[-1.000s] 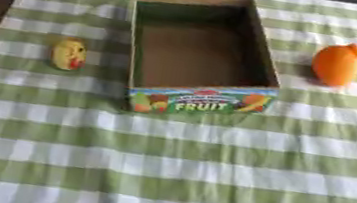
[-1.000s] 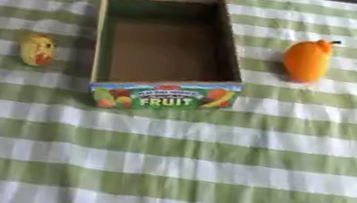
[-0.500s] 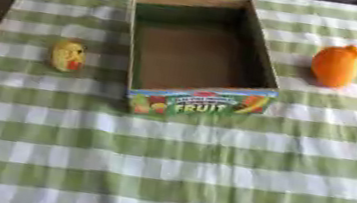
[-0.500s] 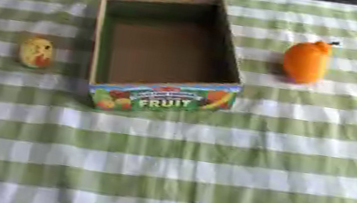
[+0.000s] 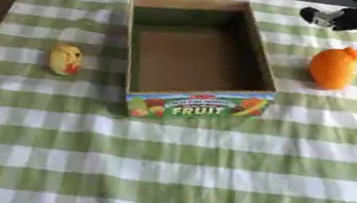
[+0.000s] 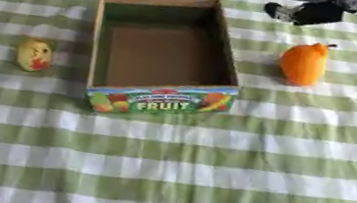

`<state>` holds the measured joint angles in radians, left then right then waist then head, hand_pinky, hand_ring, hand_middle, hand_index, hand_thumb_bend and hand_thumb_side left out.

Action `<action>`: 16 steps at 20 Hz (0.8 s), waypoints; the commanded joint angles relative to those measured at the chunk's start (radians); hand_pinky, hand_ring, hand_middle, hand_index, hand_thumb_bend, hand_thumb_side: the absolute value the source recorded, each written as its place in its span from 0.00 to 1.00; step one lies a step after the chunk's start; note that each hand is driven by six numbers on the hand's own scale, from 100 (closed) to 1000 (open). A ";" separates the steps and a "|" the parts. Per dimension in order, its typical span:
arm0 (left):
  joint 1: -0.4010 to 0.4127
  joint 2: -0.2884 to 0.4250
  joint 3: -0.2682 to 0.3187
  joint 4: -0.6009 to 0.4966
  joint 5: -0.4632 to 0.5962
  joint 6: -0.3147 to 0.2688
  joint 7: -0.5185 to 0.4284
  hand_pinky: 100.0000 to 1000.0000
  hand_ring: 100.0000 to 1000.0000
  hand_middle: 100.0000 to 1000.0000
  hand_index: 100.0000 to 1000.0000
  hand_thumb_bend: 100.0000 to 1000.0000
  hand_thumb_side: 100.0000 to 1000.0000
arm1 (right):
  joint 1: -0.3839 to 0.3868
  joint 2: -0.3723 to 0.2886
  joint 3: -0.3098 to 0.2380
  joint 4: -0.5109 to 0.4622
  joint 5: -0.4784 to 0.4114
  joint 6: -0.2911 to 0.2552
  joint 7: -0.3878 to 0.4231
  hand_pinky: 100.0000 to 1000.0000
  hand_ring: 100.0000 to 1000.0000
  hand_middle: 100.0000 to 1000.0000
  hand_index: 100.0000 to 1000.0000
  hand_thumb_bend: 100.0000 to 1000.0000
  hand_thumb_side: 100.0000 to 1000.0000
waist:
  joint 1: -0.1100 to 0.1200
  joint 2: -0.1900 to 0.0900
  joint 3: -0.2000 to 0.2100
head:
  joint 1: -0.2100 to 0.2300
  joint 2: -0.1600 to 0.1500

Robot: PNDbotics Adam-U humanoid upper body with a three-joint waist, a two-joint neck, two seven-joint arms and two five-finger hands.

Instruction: Pick up objects on the table and place them in the box.

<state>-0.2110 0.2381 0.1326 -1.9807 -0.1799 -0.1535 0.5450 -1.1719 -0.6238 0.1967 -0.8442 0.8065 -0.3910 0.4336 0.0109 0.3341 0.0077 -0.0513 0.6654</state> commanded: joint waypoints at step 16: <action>-0.005 0.011 0.000 -0.019 -0.002 0.004 -0.015 0.57 0.60 0.67 0.80 0.00 0.93 | 0.006 -0.042 -0.028 0.051 0.134 -0.019 0.212 0.83 0.96 0.95 1.00 0.42 0.61 | 0.005 -0.010 -0.005 | 0.002 -0.015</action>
<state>-0.2110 0.2371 0.1325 -1.9807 -0.1799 -0.1490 0.5352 -1.1513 -0.6260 0.1814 -0.7842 0.9265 -0.4111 0.6316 0.0167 0.3430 0.0042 -0.0526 0.6584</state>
